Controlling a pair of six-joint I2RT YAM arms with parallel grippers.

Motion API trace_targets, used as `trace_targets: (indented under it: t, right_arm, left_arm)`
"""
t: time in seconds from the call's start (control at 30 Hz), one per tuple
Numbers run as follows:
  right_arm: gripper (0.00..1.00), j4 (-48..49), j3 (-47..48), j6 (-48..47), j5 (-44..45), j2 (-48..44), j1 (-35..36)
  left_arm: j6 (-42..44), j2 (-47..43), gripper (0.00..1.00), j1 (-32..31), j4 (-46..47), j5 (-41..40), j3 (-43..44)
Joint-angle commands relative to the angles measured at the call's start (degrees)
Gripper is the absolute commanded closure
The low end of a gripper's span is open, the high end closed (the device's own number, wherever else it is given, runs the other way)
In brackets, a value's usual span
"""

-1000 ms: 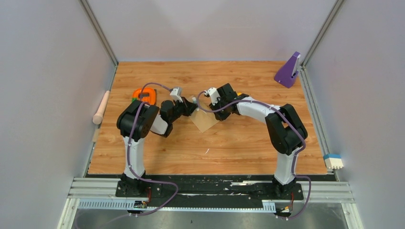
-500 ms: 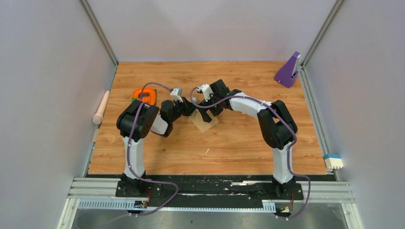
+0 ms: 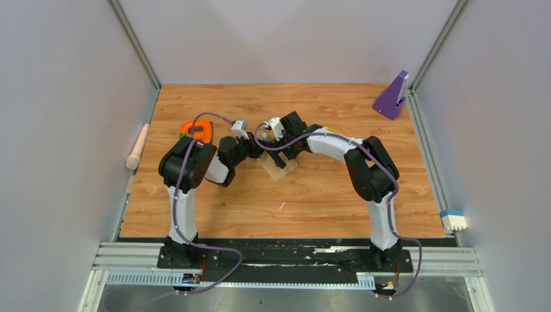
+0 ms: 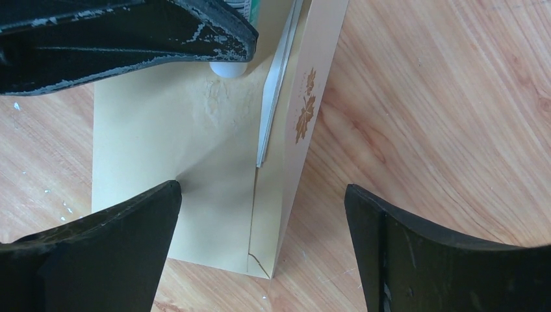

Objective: Place the letter into the envelope and seal it
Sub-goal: Paint the envelope at the center of the board.

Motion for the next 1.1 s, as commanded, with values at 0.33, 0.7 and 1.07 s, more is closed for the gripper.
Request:
trace_targets:
  t: [0.33, 0.7, 1.07]
  right_arm:
    - [0.00, -1.8, -0.5, 0.2, 3.2, 4.7, 0.4]
    - [0.00, -1.8, -0.2, 0.4, 1.4, 4.0, 0.3]
    - [0.00, -1.7, 2.5, -0.9, -8.8, -3.2, -1.2]
  left_arm:
    - [-1.9, -0.6, 1.00, -1.7, 0.5, 2.2, 0.2]
    - [-2.1, -1.6, 1.00, -2.0, 2.4, 1.8, -0.4]
    - [-3.0, -8.1, 1.00, 4.2, 2.8, 9.1, 0.9]
